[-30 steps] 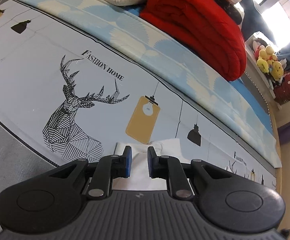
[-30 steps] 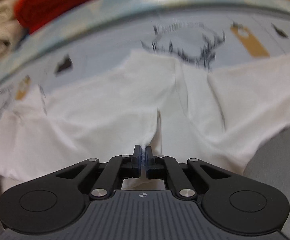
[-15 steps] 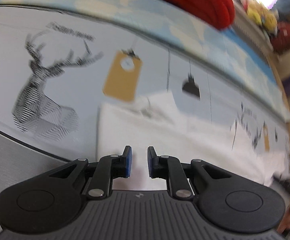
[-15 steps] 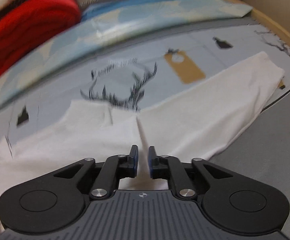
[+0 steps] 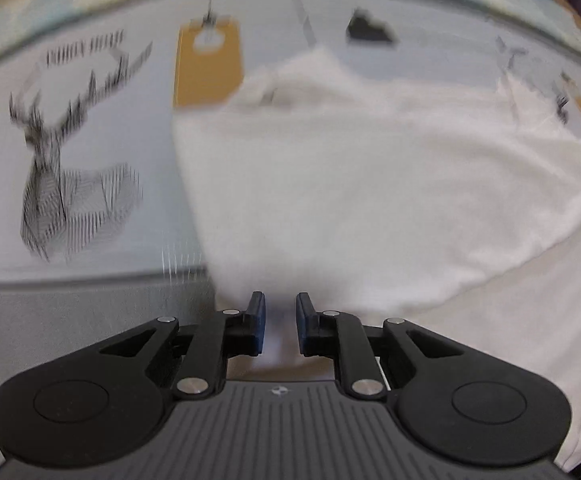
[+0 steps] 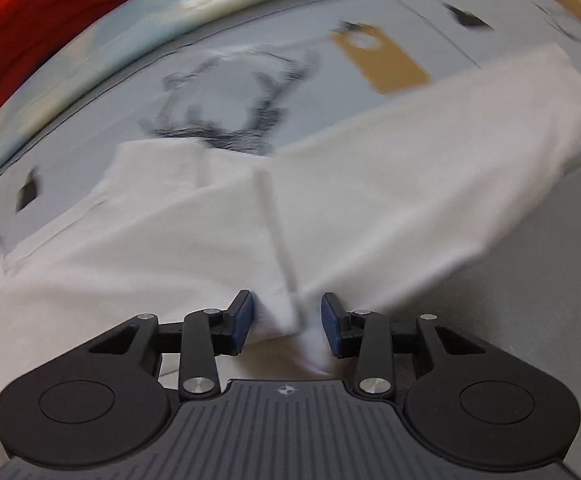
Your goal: Fold small clothes
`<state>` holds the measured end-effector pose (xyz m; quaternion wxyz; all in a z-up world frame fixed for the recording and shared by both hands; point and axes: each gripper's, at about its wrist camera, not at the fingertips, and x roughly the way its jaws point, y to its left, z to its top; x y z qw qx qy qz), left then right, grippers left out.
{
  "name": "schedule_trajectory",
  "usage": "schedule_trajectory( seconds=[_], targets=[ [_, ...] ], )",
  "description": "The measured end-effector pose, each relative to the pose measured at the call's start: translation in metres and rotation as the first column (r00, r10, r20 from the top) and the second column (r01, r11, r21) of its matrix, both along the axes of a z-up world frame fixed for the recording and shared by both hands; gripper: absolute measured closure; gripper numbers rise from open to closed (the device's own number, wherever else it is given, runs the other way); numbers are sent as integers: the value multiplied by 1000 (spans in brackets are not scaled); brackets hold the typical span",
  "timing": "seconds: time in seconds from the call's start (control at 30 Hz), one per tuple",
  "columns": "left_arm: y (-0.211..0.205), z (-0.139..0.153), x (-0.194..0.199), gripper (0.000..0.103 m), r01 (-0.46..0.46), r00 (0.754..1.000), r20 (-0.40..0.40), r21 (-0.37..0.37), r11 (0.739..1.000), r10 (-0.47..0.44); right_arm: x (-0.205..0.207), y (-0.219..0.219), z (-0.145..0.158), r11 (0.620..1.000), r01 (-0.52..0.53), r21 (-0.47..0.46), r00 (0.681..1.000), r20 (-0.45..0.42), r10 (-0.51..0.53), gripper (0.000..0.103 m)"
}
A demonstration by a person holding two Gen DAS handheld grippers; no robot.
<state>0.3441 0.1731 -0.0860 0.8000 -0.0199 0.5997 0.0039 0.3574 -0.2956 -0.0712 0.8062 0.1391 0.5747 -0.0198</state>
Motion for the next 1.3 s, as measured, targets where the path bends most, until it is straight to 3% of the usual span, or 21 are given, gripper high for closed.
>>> schedule_trajectory(
  seconds=[0.1,0.17,0.27,0.4,0.57,0.67,0.7,0.8,0.87,0.93,1.0,1.17,1.3],
  targets=[
    [-12,29,0,82,20,996,92,-36,999,-16,-2,-24,24,995,78,56,988,127,-84,63],
    [-20,45,0,79,34,990,140,-62,997,-25,-5,-41,42,994,106,18,964,244,-107,63],
    [-33,55,1,76,57,985,167,-74,996,-44,-6,-85,49,972,233,-16,919,330,-214,63],
    [-39,52,1,75,65,987,154,-61,996,-55,-4,-165,29,889,454,58,832,329,-446,59],
    [-40,43,5,75,57,991,127,-39,998,-51,2,-229,-8,811,583,45,760,322,-564,46],
    [-41,41,9,75,49,991,126,-41,998,-44,1,-249,-33,764,635,117,723,257,-641,34],
    [-42,41,10,75,48,991,127,-45,998,-42,1,-248,-35,768,627,127,719,284,-634,25],
    [-44,41,13,75,48,991,129,-52,997,-41,15,-240,-36,799,594,95,743,317,-590,24],
    [-45,40,16,75,49,991,127,-51,997,-43,18,-237,-37,797,593,113,733,335,-593,42],
    [-45,40,17,75,50,991,127,-53,997,-43,17,-234,-38,794,598,111,725,348,-595,84],
    [-43,41,18,75,46,991,130,-56,997,-38,23,-240,-38,774,622,117,705,345,-619,98],
    [-32,50,18,75,18,988,151,-68,998,-7,26,-231,-14,766,629,134,659,429,-617,99],
    [-24,59,15,75,0,985,172,-82,997,14,37,-184,33,852,515,94,688,548,-476,99]
  ],
)
